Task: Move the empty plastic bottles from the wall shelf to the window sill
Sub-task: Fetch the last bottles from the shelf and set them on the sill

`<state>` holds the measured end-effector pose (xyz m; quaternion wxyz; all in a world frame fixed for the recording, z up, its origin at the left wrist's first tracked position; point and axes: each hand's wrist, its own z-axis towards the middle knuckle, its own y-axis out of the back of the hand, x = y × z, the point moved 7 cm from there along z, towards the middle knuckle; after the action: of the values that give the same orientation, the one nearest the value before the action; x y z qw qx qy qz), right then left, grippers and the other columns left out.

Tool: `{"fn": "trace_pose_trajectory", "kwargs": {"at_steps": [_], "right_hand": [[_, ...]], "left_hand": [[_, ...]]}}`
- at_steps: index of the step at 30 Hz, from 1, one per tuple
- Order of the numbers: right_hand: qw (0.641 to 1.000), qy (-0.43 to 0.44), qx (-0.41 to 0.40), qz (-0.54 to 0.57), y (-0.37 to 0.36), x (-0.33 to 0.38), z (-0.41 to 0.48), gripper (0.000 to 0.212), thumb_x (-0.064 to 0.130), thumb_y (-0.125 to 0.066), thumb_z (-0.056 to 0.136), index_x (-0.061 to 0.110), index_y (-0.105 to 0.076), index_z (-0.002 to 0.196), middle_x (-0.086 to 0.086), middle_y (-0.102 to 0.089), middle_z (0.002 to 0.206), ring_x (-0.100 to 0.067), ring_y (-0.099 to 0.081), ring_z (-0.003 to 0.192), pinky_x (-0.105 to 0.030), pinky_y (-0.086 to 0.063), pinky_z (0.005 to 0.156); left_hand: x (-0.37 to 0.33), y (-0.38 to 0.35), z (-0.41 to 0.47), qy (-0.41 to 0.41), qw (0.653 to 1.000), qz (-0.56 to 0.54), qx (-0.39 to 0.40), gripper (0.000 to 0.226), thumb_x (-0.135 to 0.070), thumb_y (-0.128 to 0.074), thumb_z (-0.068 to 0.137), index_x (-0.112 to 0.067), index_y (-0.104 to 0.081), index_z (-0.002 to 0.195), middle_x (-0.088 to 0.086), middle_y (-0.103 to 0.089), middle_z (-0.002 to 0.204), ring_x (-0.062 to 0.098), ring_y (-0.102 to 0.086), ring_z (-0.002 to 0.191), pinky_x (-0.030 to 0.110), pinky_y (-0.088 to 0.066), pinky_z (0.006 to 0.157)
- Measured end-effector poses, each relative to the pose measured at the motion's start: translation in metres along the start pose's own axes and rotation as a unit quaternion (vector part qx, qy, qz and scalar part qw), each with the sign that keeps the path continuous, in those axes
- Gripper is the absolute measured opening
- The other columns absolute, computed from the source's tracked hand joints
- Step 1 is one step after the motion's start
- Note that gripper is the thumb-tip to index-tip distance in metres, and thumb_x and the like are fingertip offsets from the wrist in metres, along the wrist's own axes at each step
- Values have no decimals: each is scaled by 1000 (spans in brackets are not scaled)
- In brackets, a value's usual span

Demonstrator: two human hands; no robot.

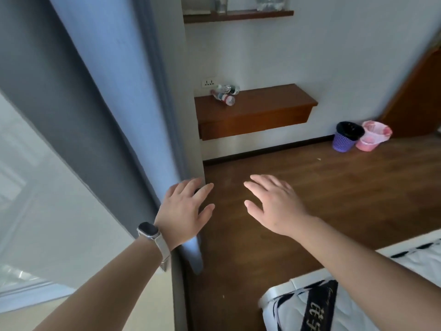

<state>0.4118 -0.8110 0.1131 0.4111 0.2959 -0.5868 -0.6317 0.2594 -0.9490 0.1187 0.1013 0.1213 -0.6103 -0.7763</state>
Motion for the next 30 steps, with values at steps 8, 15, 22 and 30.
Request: {"fn": "trace_pose_trajectory", "kwargs": {"at_steps": [8,15,22,30], "right_hand": [[998,-58,13,19,-23,-49,52,57,54,-36,92,26,-49,140,2,-46,149,-23,-38,136,-43,-36,106],[997,-52,38,34,-50,-87,132,61,56,-28,92,26,-48,140,1,-45,149,-24,-39,137,-43,-35,108],[998,-33,48,3,-35,-148,203,52,51,-34,96,24,-54,135,-2,-53,143,-26,-47,132,-45,-41,107],[995,-89,43,10,-18,-235,251,53,56,-33,98,32,-40,145,6,-37,155,-17,-31,144,-38,-24,115]], "left_hand": [[3,-27,72,-40,999,9,16,52,-48,-43,91,-20,-61,131,9,-62,129,35,-58,116,50,-48,93],[22,-57,157,-15,999,-8,38,47,-44,-49,93,-20,-63,132,10,-62,135,35,-58,123,53,-45,101],[21,-79,274,-41,994,30,97,59,-59,-34,98,-36,-31,152,-6,-31,160,19,-24,148,41,-21,120],[0,-96,371,-72,994,15,87,58,-58,-41,97,-31,-42,149,-4,-42,153,19,-34,143,42,-26,117]]}}
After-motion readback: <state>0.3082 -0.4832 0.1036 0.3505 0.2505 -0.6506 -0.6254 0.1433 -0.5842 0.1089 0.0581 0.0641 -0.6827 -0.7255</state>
